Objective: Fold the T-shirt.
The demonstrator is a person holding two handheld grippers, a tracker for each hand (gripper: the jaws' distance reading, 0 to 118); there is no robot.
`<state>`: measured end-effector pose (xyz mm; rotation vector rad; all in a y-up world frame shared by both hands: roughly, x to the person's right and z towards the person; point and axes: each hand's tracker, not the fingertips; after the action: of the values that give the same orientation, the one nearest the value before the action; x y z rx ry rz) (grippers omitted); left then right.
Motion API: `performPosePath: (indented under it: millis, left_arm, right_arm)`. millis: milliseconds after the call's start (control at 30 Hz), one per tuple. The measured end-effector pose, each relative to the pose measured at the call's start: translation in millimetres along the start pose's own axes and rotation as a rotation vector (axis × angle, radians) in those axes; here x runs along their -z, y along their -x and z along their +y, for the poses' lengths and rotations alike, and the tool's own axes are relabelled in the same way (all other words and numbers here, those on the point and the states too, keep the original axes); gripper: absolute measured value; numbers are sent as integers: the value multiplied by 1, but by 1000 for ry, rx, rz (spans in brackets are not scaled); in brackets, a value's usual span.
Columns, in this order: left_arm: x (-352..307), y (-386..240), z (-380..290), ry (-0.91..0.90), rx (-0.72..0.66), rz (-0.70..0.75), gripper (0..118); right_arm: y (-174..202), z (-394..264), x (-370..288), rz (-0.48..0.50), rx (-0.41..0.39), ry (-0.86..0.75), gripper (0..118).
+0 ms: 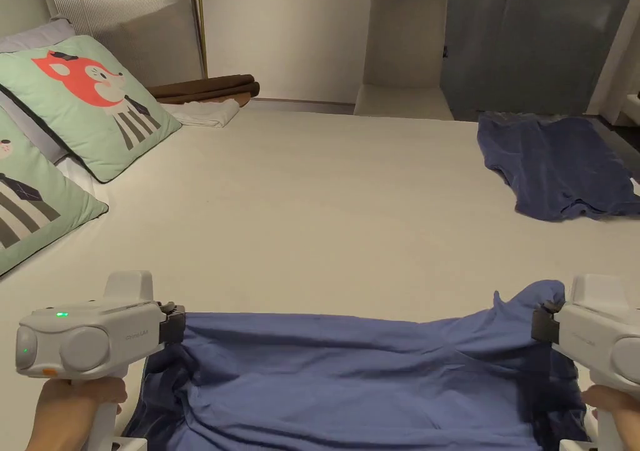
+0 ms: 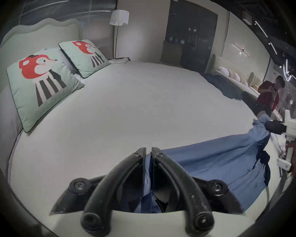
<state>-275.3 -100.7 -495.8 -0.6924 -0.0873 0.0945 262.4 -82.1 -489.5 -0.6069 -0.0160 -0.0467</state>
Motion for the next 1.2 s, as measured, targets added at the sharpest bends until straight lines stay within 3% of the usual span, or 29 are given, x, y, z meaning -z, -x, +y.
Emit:
performPosePath:
  millis: [267, 400, 633, 833, 900, 933, 1000, 1033, 1200]
  left_arm:
    - [-53, 17, -48, -10, -41, -11, 3]
    - [-62, 18, -83, 29, -55, -3, 3]
    - [-56, 17, -136, 115, -49, 39, 3]
    - [-50, 7, -147, 142, -37, 70, 5]
    - [-60, 3, -142, 85, -33, 41, 22]
    - [-65, 0, -139, 59, -31, 43, 53]
    - [-73, -8, -128, 20, -31, 26, 106]
    - [-76, -12, -122, 10, -32, 29, 116]
    - [-105, -43, -78, -187, -25, -31, 115]
  right_arm:
    - [-7, -65, -105, 66, 67, -91, 4]
    - [-9, -109, -119, 70, 94, -54, 4]
    - [-12, -176, -110, -35, 127, 75, 4]
    - [-5, -188, -104, -68, 111, 125, 7]
    - [-2, -177, -111, -61, 94, 107, 31]
    - [0, -170, -115, -53, 84, 94, 65]
    - [3, -155, -126, -50, 71, 48, 107]
    - [6, -145, -131, -49, 66, 19, 112]
    - [34, -91, -157, 4, 38, -178, 112]
